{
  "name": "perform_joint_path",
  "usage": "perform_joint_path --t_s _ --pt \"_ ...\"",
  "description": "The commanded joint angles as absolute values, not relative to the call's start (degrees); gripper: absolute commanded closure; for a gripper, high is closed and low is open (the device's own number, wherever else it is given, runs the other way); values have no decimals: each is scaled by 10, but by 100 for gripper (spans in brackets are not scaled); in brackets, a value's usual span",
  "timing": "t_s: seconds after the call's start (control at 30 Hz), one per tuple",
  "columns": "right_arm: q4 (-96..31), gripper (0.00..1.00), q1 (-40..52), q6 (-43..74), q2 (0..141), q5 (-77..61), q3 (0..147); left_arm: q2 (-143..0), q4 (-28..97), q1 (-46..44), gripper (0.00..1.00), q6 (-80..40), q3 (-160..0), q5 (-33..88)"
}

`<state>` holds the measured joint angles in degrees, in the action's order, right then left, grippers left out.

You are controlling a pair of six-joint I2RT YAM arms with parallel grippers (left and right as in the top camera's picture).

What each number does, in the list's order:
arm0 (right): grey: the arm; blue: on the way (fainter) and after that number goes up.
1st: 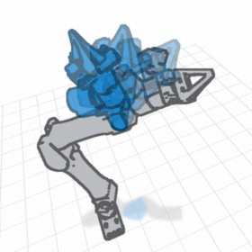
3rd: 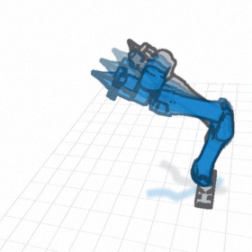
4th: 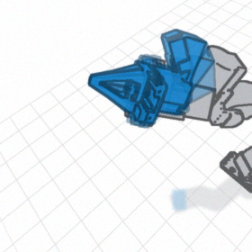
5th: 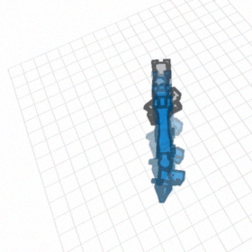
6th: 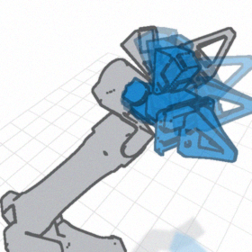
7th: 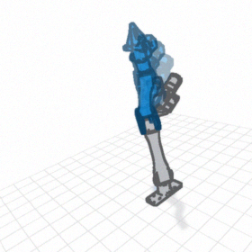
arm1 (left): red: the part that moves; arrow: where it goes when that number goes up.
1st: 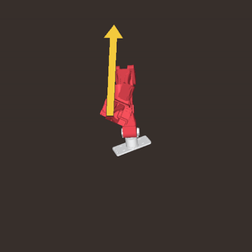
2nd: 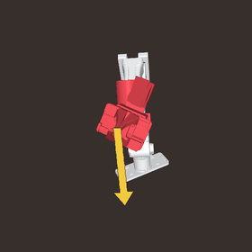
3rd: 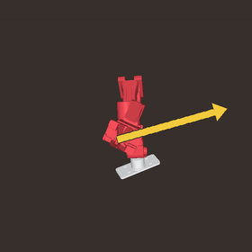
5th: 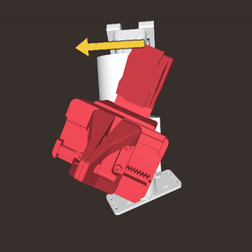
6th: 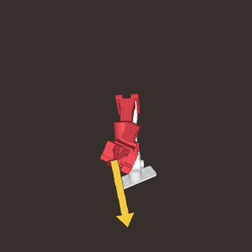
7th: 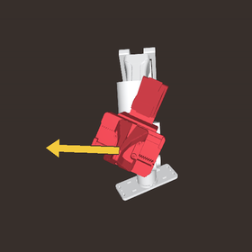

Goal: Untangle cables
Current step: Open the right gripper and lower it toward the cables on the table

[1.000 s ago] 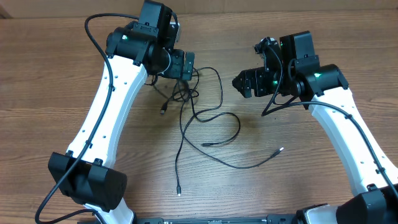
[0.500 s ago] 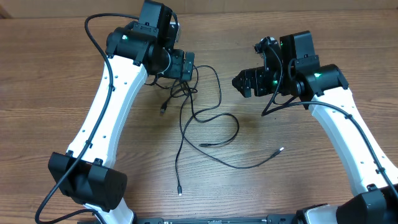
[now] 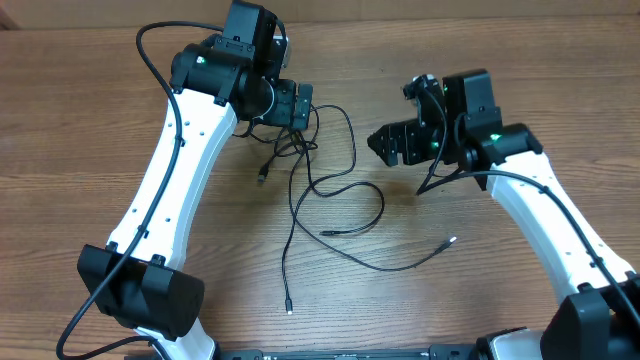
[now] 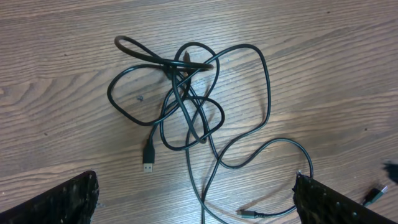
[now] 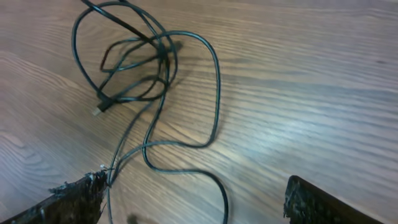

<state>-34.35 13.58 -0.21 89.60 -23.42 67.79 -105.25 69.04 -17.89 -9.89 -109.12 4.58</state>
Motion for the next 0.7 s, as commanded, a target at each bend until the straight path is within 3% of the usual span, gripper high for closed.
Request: perform_joint_path --t_s 0.0,0.37,0.67 --pt "-302 9 135 -5 898 -267 644 -1047 689 -176 0 -92 -1088 40" --pt "-92 10 136 -5 911 -267 550 -1047 689 -176 0 -92 -1088 40" --pt "23 13 165 -5 1008 -267 549 -1047 689 -176 0 -92 -1088 40"
